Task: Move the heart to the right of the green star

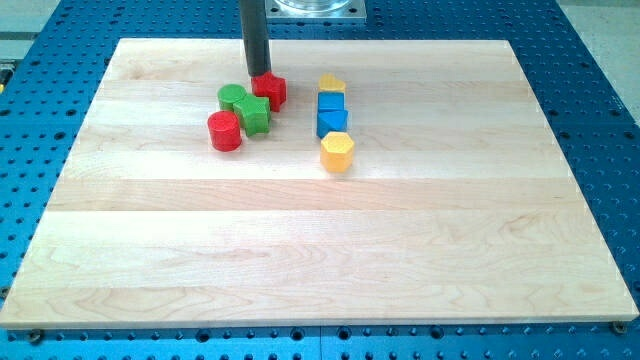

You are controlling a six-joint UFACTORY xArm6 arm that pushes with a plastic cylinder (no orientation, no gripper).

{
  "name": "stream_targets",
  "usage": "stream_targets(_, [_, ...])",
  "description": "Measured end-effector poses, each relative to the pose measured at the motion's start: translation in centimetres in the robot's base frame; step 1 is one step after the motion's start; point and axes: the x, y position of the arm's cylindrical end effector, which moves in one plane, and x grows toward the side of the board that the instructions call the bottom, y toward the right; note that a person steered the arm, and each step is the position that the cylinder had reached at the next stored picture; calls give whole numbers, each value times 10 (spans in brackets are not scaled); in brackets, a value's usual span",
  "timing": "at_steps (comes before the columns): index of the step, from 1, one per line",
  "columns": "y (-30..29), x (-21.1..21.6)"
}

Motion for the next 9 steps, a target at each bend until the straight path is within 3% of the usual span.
stream_targets(1, [10, -42])
stream_targets(3, [139, 0])
stream_targets(5, [121, 49])
stream_targets(6, [83, 50])
stream_targets(9, [109, 56])
